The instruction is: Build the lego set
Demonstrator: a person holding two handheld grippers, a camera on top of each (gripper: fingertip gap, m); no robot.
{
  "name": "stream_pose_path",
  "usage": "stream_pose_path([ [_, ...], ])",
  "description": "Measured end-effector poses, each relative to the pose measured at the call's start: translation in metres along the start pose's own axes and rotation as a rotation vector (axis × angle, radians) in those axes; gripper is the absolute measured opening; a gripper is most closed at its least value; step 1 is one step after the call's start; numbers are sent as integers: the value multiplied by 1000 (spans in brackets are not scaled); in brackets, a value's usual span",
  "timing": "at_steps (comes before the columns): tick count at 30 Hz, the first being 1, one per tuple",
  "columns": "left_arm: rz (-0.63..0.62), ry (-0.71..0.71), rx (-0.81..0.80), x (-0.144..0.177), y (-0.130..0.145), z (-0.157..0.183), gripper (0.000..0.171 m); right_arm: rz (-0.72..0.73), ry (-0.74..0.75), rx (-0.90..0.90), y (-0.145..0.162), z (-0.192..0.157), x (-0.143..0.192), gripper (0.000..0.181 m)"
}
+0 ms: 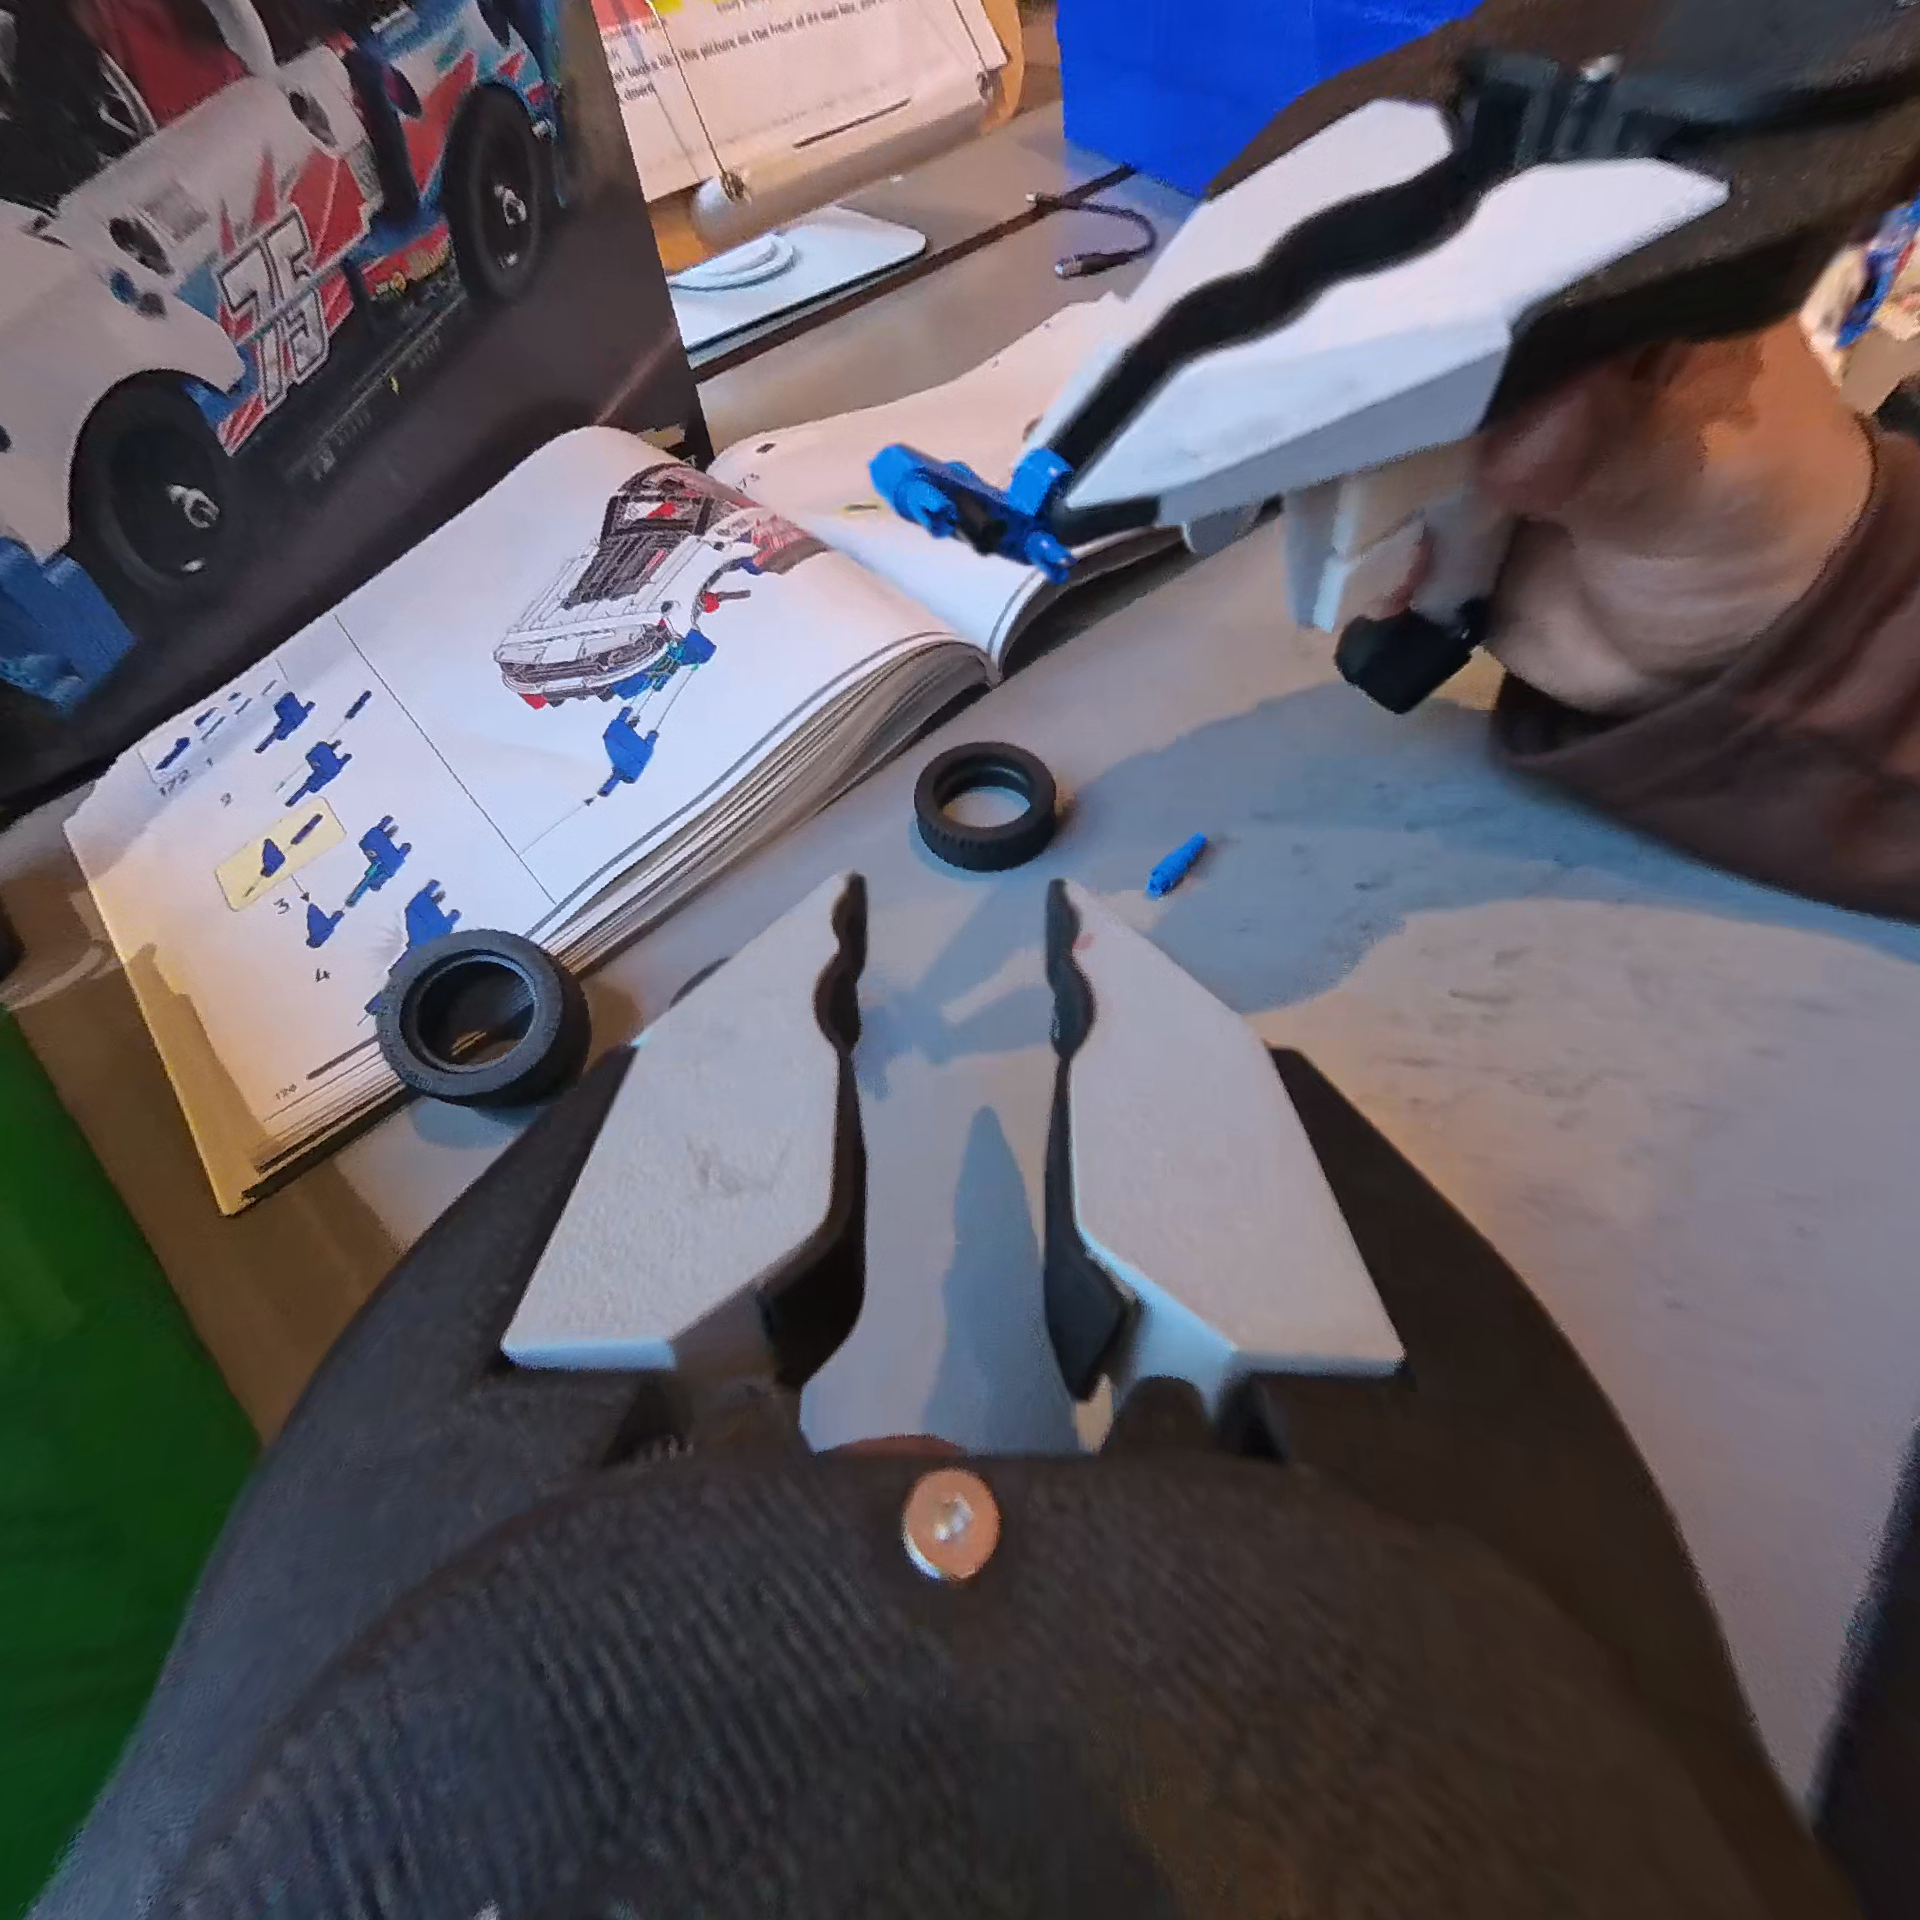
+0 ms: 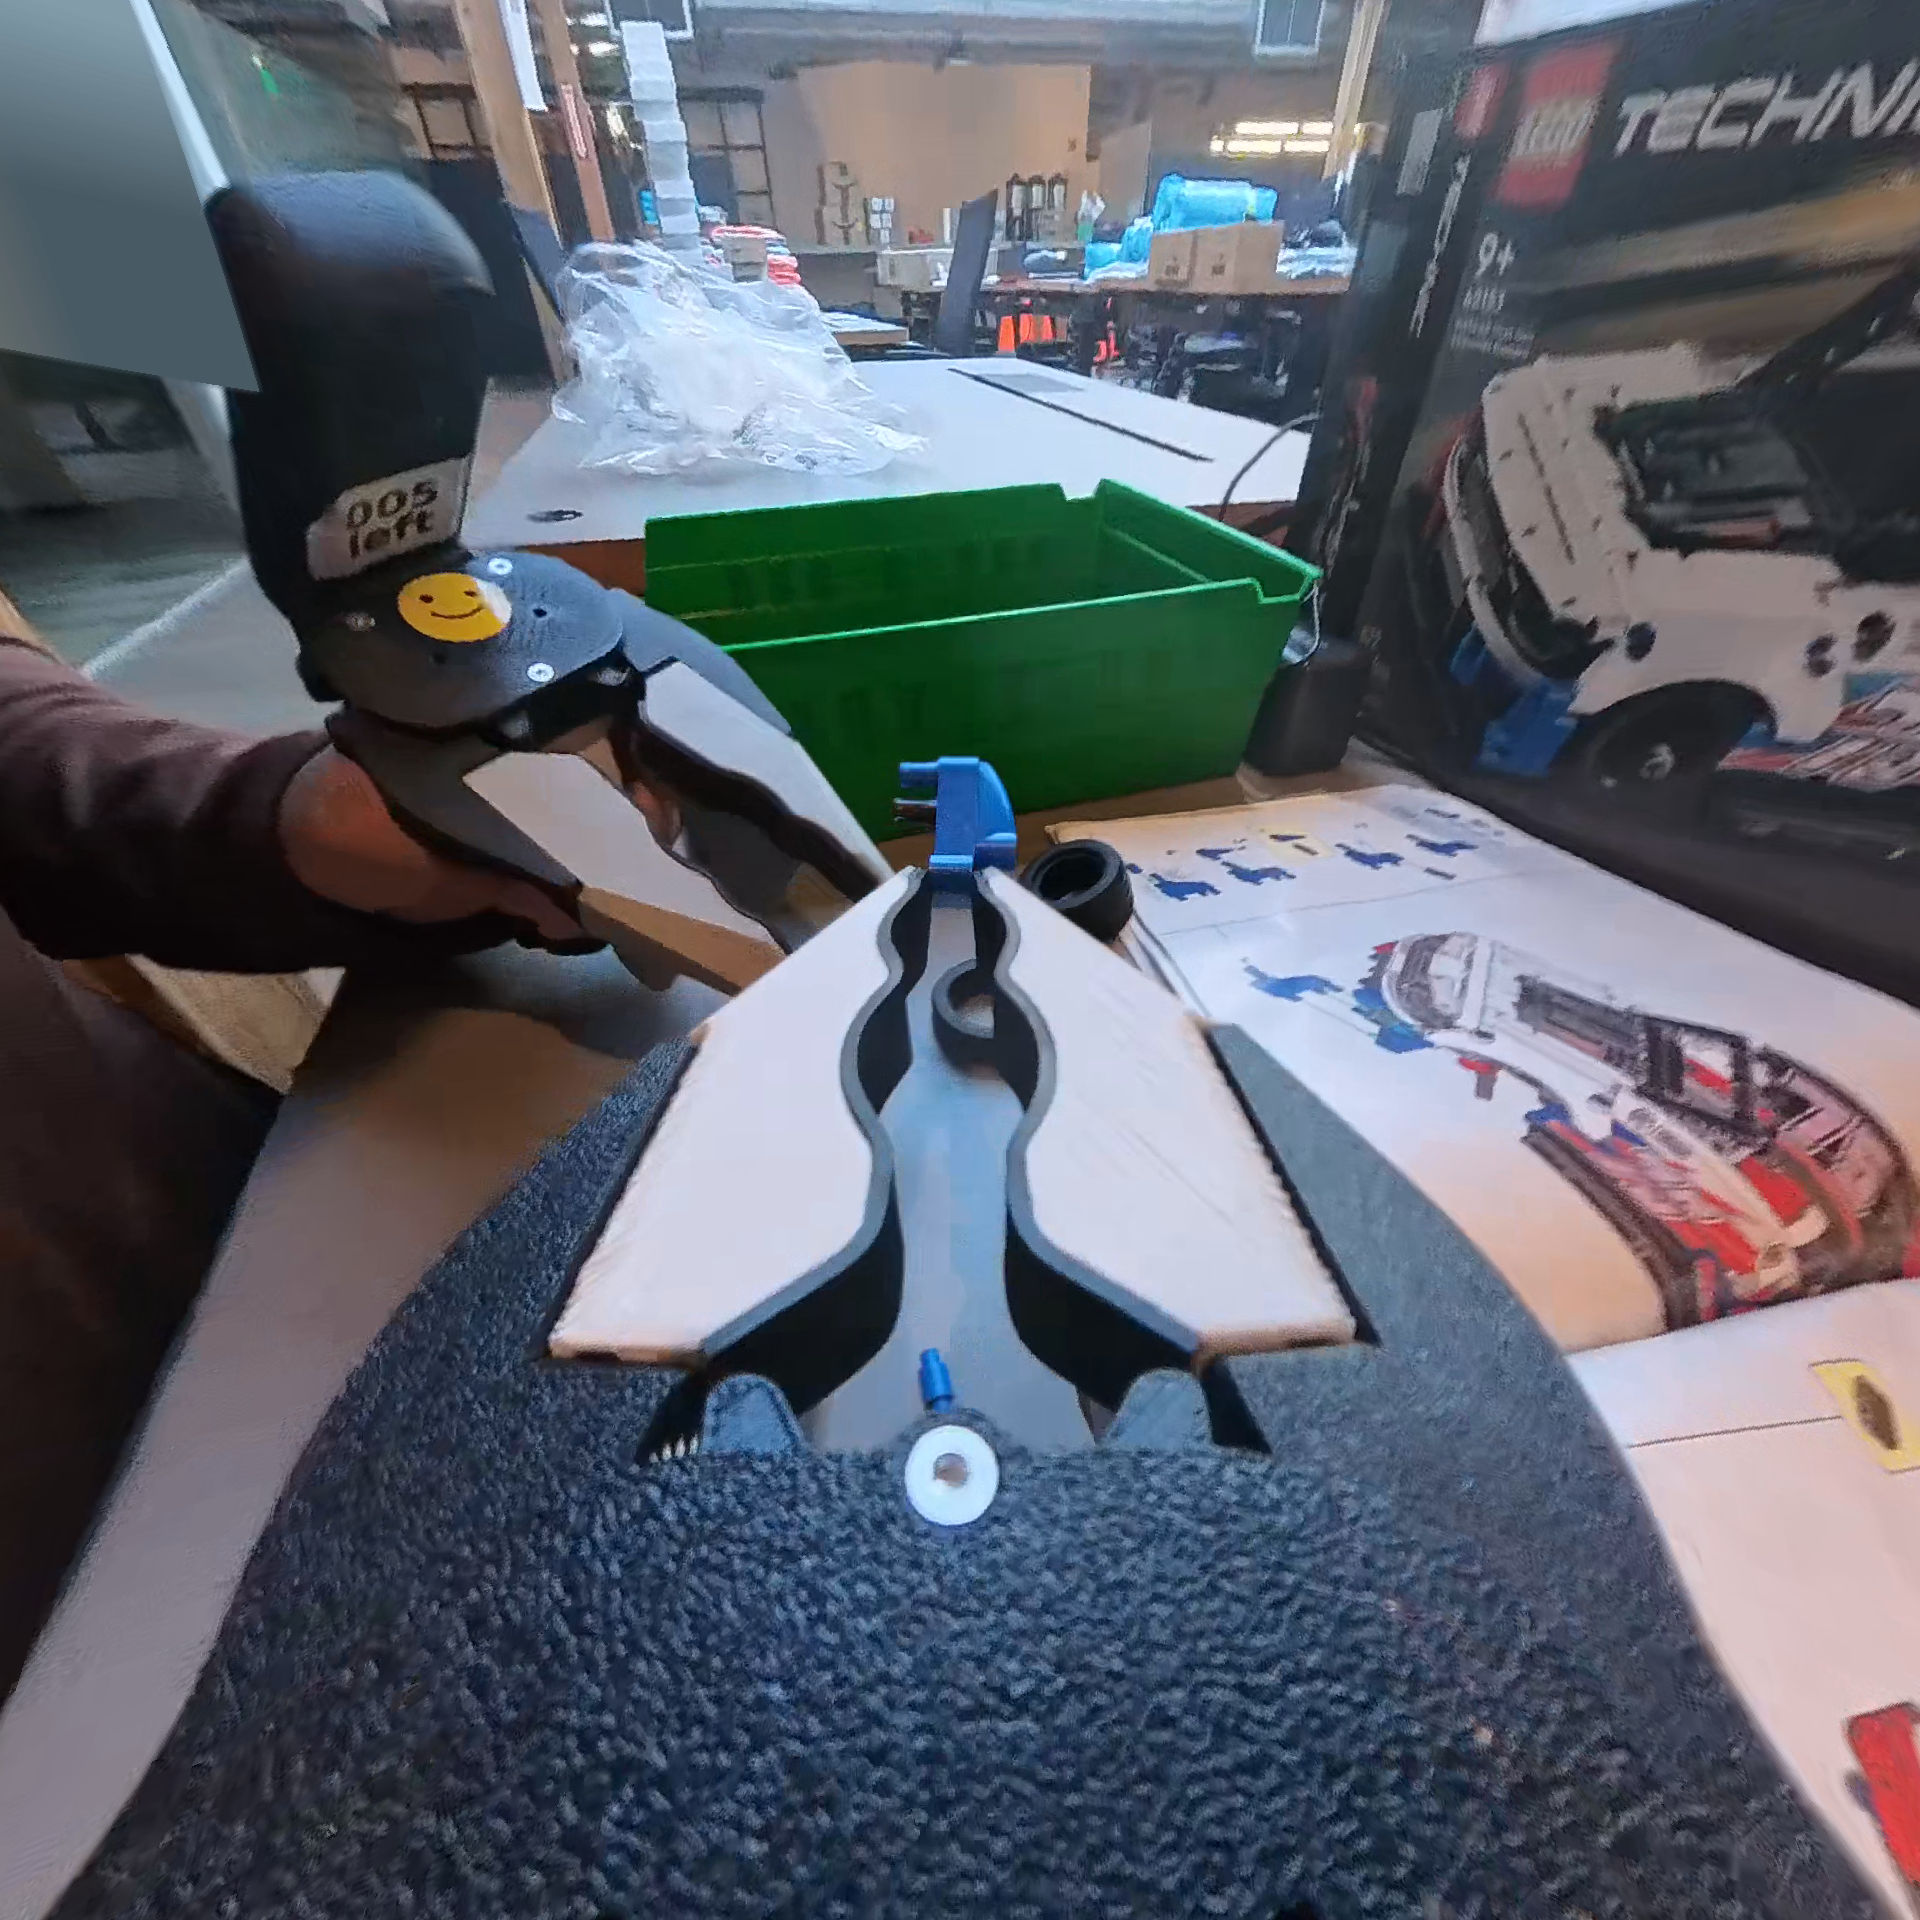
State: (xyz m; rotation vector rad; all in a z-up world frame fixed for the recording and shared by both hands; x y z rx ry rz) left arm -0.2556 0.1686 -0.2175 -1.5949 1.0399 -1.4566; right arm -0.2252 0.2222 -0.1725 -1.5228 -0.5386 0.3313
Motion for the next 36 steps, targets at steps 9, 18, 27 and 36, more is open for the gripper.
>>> stream_pose_path([
  [9,92,125,157,-16,-26,-7,58,1,129,215,-6,10,9,8],
  [18,161,195,124,-56,-40,-9,58,-31,211,191,7,34,18,8],
  [27,164,262,252,-58,-30,-22,49,-132,196,194,30,45,7,8],
  [36,142,347,324,-56,-26,-19,34,-182,193,276,34,40,1,7],
])
Point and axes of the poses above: each gripper's, where its closed fingertips meet, x back along the fingers, y out of its underside, z = x × y across the jaws, the point moved 2 cm from there along x, back along the fingers, and after that the axes turned 4 degrees about -y, right-handed, at the moved point
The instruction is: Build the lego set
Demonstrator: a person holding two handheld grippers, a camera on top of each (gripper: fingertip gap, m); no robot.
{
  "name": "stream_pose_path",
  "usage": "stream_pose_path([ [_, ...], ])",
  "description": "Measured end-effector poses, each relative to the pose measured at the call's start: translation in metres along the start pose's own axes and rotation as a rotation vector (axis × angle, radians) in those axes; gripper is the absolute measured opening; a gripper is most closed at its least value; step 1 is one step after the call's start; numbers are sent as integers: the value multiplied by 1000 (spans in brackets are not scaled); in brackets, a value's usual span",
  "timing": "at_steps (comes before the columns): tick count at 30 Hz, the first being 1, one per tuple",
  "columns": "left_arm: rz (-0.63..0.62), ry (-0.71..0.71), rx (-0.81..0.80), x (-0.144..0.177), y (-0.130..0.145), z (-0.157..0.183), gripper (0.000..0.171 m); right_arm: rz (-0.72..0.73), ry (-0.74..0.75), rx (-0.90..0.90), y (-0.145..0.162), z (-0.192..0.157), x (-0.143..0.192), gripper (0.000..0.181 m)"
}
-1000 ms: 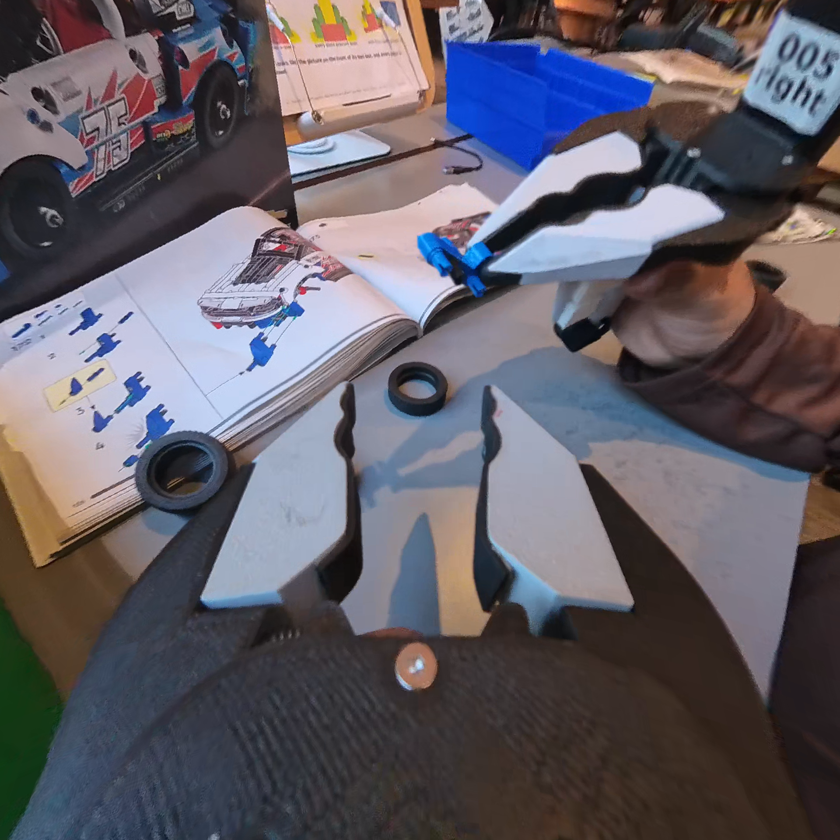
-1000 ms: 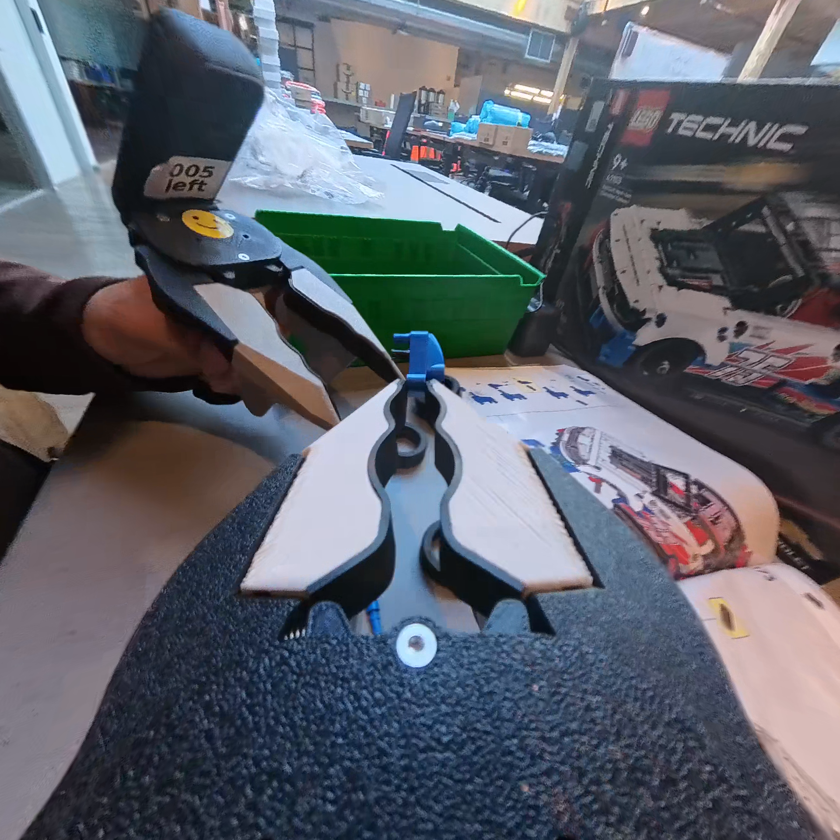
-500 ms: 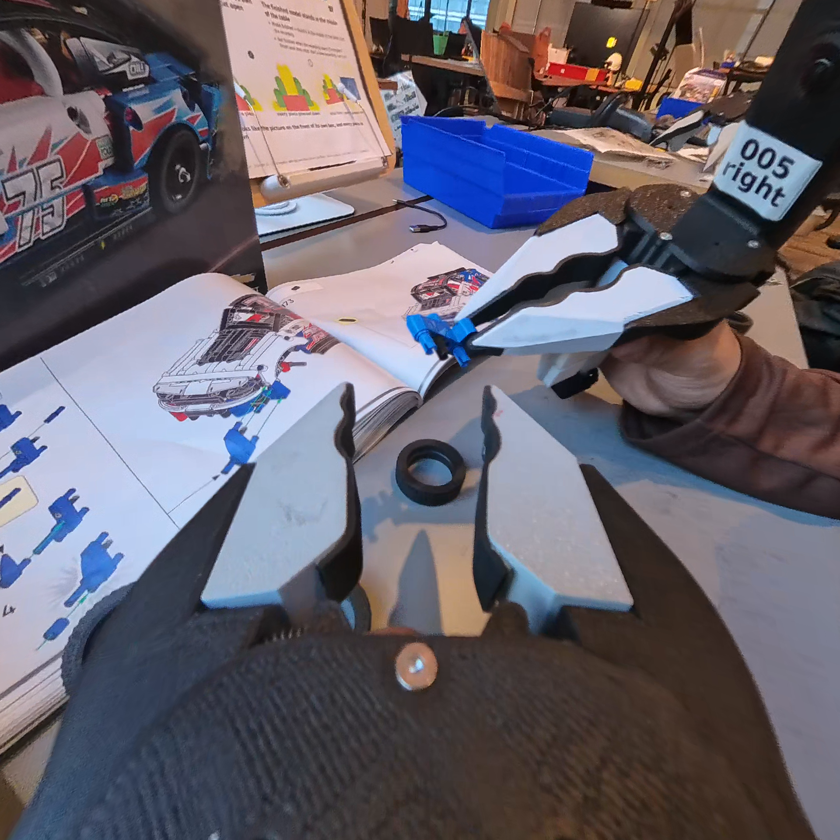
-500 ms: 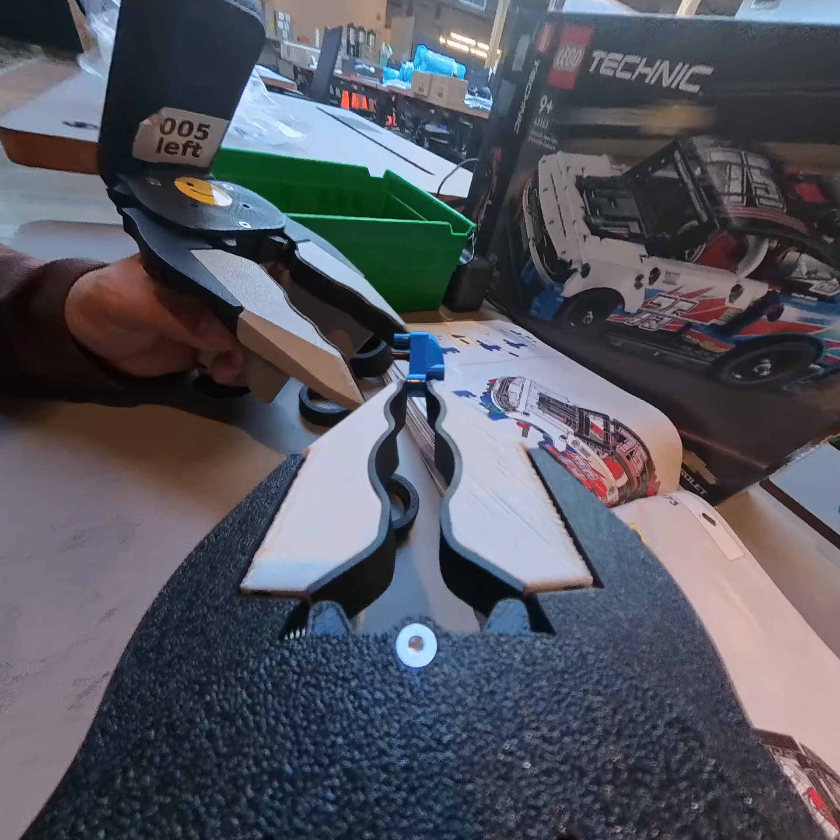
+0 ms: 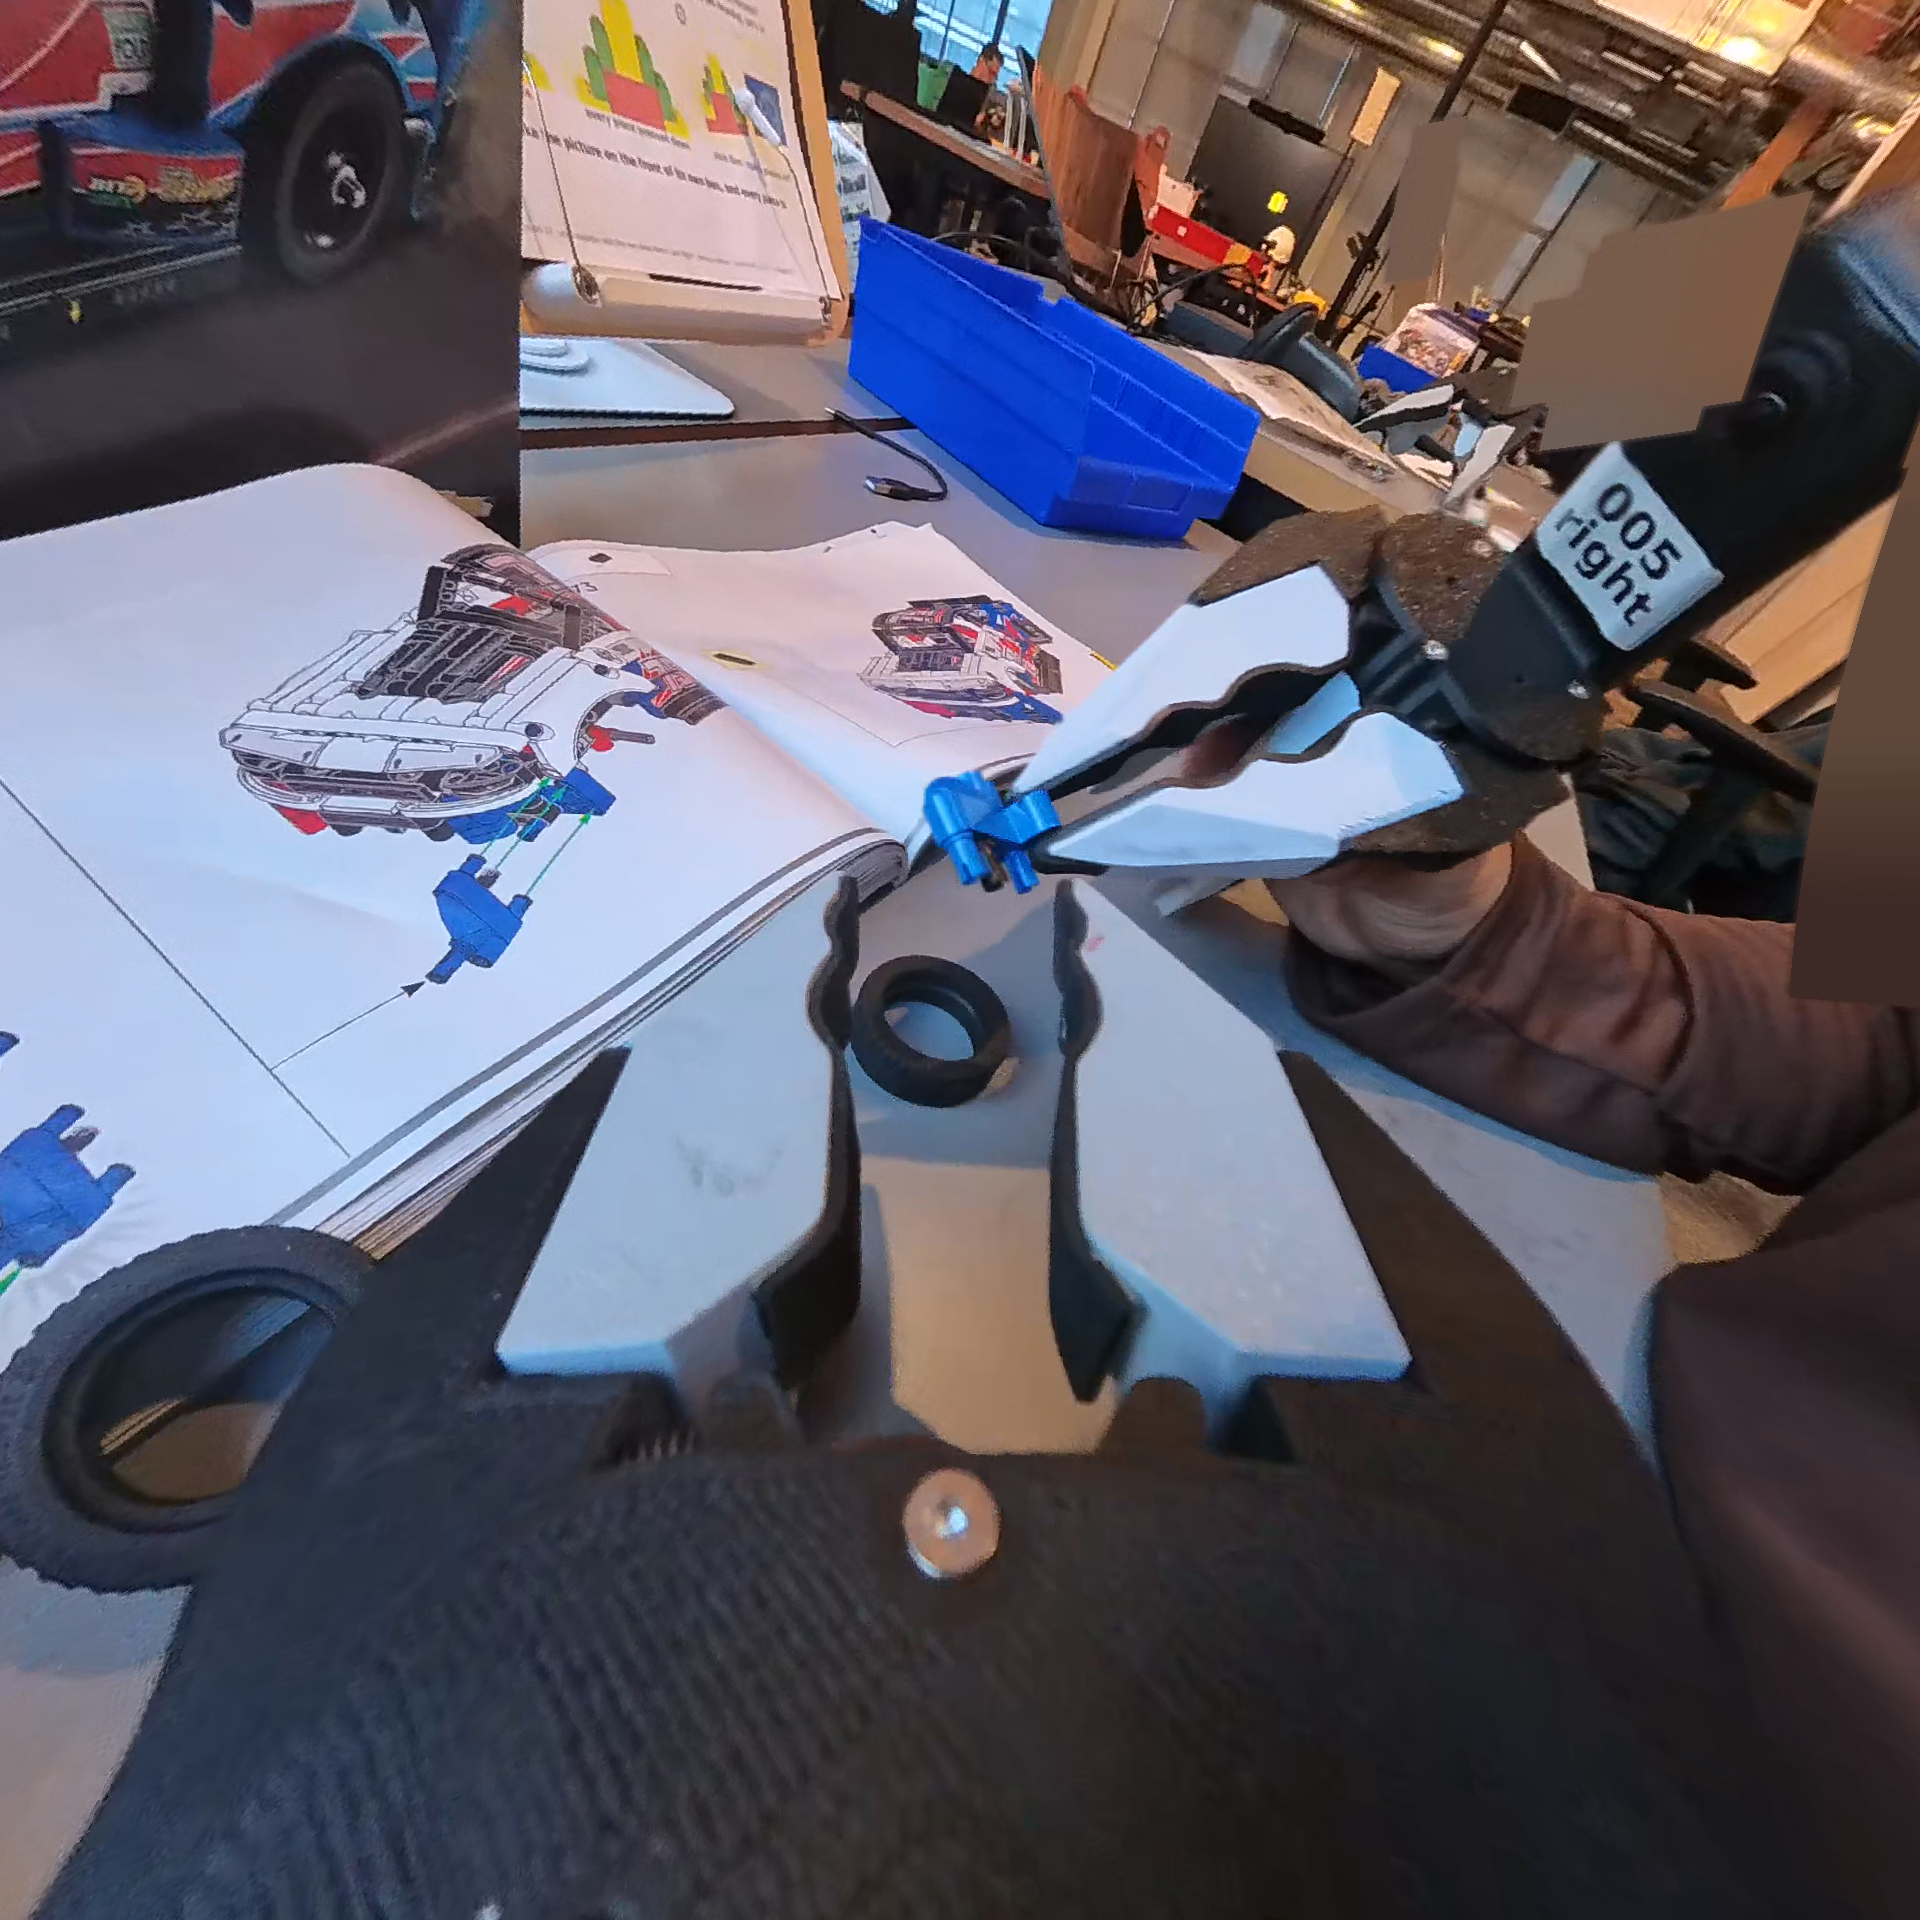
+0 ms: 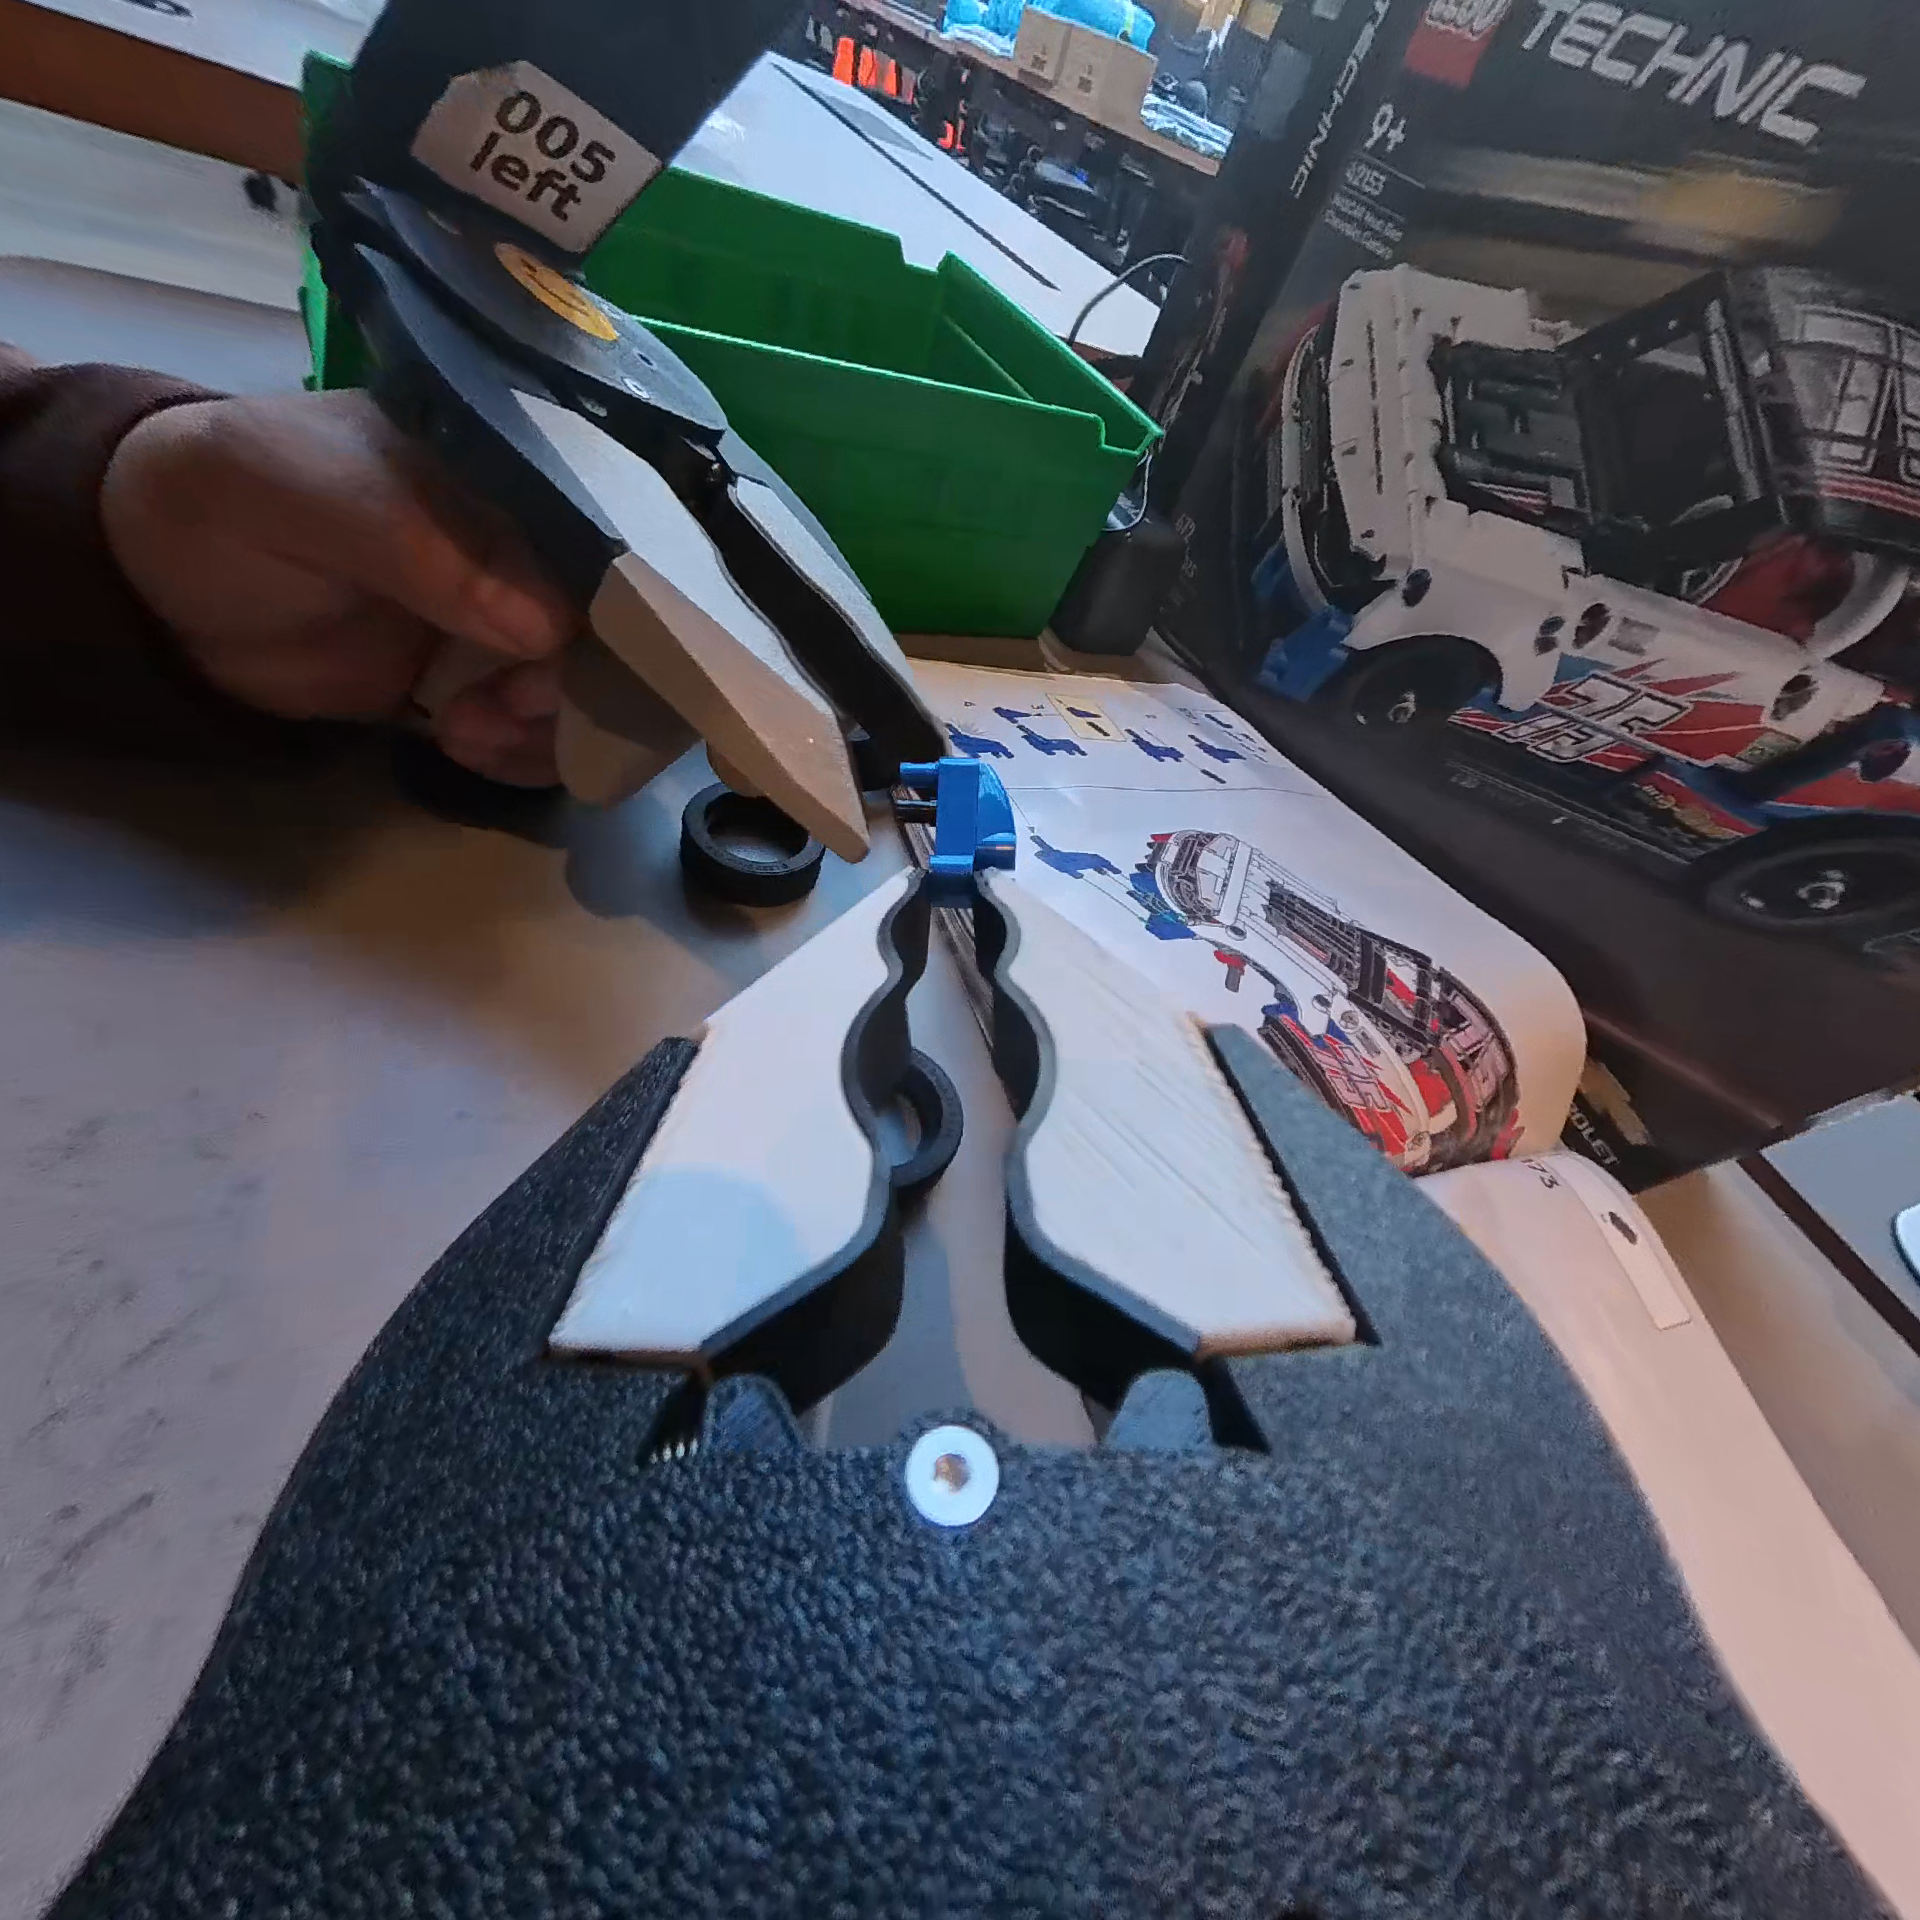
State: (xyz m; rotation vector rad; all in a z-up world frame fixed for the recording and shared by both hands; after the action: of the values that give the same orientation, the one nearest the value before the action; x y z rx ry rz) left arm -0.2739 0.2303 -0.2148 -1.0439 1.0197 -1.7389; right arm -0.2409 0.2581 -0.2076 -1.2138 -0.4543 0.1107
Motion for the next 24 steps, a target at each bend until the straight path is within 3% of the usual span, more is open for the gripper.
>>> stream_pose_path([
  [24,31,58,-25,4,-3,12,21,-34,70,253,-3,-11,-2,8],
])
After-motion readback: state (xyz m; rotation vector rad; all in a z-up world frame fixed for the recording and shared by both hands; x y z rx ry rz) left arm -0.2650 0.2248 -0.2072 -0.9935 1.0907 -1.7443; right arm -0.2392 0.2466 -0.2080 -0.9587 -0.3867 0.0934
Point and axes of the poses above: each gripper's, where its closed fingertips meet, x back along the fingers, y out of its underside, z = x × y across the jaws, the point moved 2 cm from there along x, back along the fingers, and after that the axes turned 4 degrees about -y, right-handed, at the moved point
